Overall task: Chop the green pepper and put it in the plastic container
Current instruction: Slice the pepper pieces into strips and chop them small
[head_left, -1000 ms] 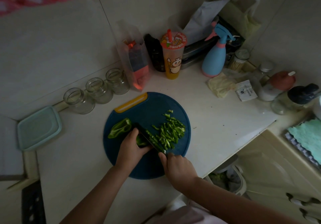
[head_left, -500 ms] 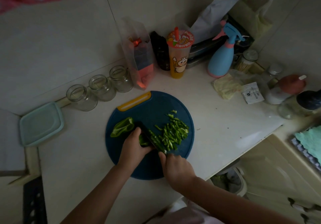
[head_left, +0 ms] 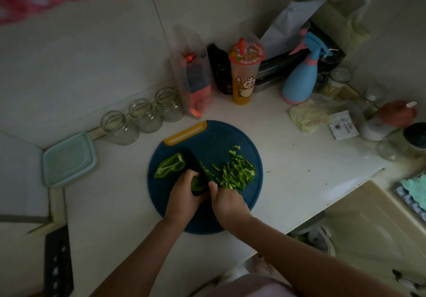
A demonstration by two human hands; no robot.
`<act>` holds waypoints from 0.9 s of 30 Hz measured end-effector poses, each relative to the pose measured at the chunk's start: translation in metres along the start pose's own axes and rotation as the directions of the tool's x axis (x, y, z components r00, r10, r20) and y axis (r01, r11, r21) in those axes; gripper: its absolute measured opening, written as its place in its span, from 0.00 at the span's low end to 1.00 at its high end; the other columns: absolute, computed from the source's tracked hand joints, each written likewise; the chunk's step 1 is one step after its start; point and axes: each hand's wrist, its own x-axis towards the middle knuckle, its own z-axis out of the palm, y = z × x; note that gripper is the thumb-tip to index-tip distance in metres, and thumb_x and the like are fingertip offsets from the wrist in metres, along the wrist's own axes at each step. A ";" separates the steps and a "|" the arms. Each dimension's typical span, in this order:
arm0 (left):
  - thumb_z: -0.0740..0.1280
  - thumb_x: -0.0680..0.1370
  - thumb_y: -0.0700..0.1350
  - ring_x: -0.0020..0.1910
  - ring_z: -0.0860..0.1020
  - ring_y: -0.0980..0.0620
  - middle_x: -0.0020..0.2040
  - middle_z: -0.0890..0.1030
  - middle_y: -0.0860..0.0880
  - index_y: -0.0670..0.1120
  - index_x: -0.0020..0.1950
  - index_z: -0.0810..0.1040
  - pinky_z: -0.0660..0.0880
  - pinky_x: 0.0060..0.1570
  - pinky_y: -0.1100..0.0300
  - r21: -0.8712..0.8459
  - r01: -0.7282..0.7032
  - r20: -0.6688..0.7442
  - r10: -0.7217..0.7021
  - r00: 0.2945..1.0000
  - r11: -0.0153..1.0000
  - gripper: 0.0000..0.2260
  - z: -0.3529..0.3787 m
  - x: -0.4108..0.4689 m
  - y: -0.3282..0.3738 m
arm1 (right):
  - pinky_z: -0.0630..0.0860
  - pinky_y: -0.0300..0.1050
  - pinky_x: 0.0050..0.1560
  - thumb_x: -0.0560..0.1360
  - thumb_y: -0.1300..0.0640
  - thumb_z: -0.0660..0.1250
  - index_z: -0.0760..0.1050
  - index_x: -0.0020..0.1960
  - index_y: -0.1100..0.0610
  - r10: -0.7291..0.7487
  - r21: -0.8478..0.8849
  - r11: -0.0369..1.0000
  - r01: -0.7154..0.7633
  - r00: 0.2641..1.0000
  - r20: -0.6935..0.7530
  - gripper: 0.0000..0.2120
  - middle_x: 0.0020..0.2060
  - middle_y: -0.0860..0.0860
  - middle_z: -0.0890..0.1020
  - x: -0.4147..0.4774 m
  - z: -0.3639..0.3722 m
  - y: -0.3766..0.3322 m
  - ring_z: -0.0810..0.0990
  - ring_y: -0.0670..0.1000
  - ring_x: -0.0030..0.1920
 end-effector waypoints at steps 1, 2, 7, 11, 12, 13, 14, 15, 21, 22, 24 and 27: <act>0.77 0.66 0.49 0.48 0.76 0.54 0.50 0.76 0.51 0.47 0.52 0.75 0.72 0.45 0.62 0.014 -0.011 -0.016 0.011 1.000 1.000 0.20 0.000 0.000 -0.001 | 0.71 0.47 0.48 0.81 0.41 0.46 0.73 0.39 0.58 0.007 0.084 0.996 -0.009 1.000 0.022 0.27 0.41 0.58 0.79 0.000 -0.003 0.007 0.79 0.58 0.47; 0.78 0.65 0.49 0.49 0.76 0.52 0.51 0.76 0.49 0.46 0.54 0.76 0.72 0.45 0.62 0.043 -0.029 -0.033 0.030 0.999 0.999 0.22 0.001 0.000 -0.003 | 0.71 0.46 0.44 0.81 0.41 0.46 0.71 0.35 0.57 0.018 0.164 0.986 -0.025 0.999 0.047 0.27 0.36 0.56 0.77 0.000 -0.007 0.014 0.78 0.55 0.42; 0.78 0.65 0.49 0.49 0.79 0.46 0.51 0.78 0.45 0.43 0.58 0.78 0.74 0.45 0.59 0.130 -0.053 -0.059 0.061 0.996 0.990 0.24 0.003 -0.002 -0.008 | 0.71 0.47 0.37 0.80 0.41 0.49 0.64 0.29 0.53 -0.030 0.165 0.986 0.020 0.998 0.059 0.26 0.27 0.50 0.72 -0.016 -0.019 0.036 0.73 0.50 0.30; 0.78 0.65 0.52 0.51 0.79 0.44 0.53 0.78 0.43 0.41 0.59 0.78 0.76 0.47 0.56 0.223 -0.086 -0.043 0.098 0.994 0.971 0.26 0.004 -0.001 -0.011 | 0.70 0.50 0.44 0.81 0.42 0.49 0.64 0.31 0.51 -0.101 0.022 0.995 0.101 0.995 0.003 0.23 0.36 0.58 0.80 -0.027 -0.011 0.034 0.79 0.60 0.43; 0.77 0.65 0.52 0.52 0.79 0.43 0.53 0.78 0.43 0.41 0.59 0.79 0.76 0.47 0.56 0.247 -0.100 -0.037 0.112 0.993 0.964 0.27 0.005 -0.001 -0.013 | 0.70 0.50 0.44 0.80 0.41 0.48 0.63 0.32 0.51 -0.106 -0.011 0.994 0.106 0.994 -0.006 0.22 0.39 0.59 0.81 -0.028 -0.010 0.033 0.79 0.60 0.45; 0.77 0.65 0.52 0.51 0.78 0.43 0.53 0.78 0.43 0.41 0.59 0.79 0.76 0.47 0.56 0.264 -0.110 -0.036 0.123 0.992 0.958 0.27 0.005 -0.002 -0.014 | 0.71 0.50 0.44 0.80 0.41 0.48 0.64 0.34 0.51 -0.113 -0.043 0.993 0.113 0.993 -0.010 0.22 0.40 0.59 0.81 -0.030 -0.010 0.031 0.79 0.60 0.46; 0.77 0.65 0.51 0.51 0.78 0.42 0.52 0.78 0.42 0.41 0.59 0.79 0.76 0.47 0.55 0.276 -0.115 -0.039 0.131 0.991 0.954 0.27 0.006 -0.004 -0.015 | 0.71 0.50 0.45 0.80 0.40 0.47 0.65 0.35 0.51 -0.121 -0.073 0.990 0.120 0.993 -0.007 0.21 0.41 0.59 0.81 -0.032 -0.010 0.030 0.79 0.61 0.47; 0.77 0.65 0.51 0.52 0.77 0.42 0.52 0.77 0.42 0.41 0.60 0.79 0.76 0.48 0.55 0.283 -0.118 -0.043 0.135 0.990 0.952 0.27 0.007 -0.005 -0.015 | 0.71 0.50 0.45 0.80 0.40 0.47 0.67 0.37 0.52 -0.129 -0.104 0.986 0.127 0.992 -0.007 0.22 0.43 0.58 0.81 -0.033 -0.011 0.028 0.79 0.61 0.48; 0.76 0.68 0.47 0.51 0.75 0.41 0.53 0.75 0.40 0.40 0.62 0.77 0.76 0.48 0.53 0.318 -0.119 -0.062 0.146 0.987 0.941 0.25 0.010 -0.010 -0.012 | 0.72 0.50 0.46 0.80 0.39 0.45 0.73 0.50 0.57 -0.127 -0.204 0.972 0.120 0.992 -0.023 0.26 0.46 0.58 0.81 -0.037 -0.009 0.023 0.79 0.60 0.50; 0.76 0.67 0.47 0.51 0.75 0.41 0.52 0.75 0.40 0.40 0.61 0.77 0.75 0.48 0.53 0.324 -0.111 -0.067 0.139 0.988 0.940 0.25 0.011 -0.011 -0.012 | 0.73 0.50 0.46 0.80 0.39 0.45 0.73 0.51 0.57 -0.132 -0.213 0.969 0.125 0.991 -0.018 0.26 0.46 0.57 0.81 -0.038 -0.009 0.023 0.79 0.60 0.49; 0.76 0.67 0.46 0.51 0.74 0.42 0.53 0.75 0.40 0.40 0.61 0.77 0.73 0.50 0.55 0.305 -0.084 -0.089 0.116 0.989 0.949 0.24 0.014 -0.013 -0.011 | 0.73 0.50 0.46 0.80 0.39 0.44 0.73 0.52 0.57 -0.142 -0.229 0.964 0.135 0.990 -0.012 0.26 0.46 0.57 0.81 -0.041 -0.009 0.023 0.79 0.60 0.49; 0.76 0.68 0.43 0.53 0.73 0.43 0.55 0.74 0.41 0.41 0.61 0.78 0.73 0.52 0.53 0.244 -0.028 -0.144 0.064 0.988 0.969 0.23 0.019 -0.017 -0.010 | 0.72 0.48 0.45 0.81 0.40 0.44 0.72 0.53 0.57 -0.156 -0.291 0.946 0.145 0.988 -0.016 0.26 0.47 0.57 0.81 -0.042 -0.010 0.023 0.80 0.60 0.49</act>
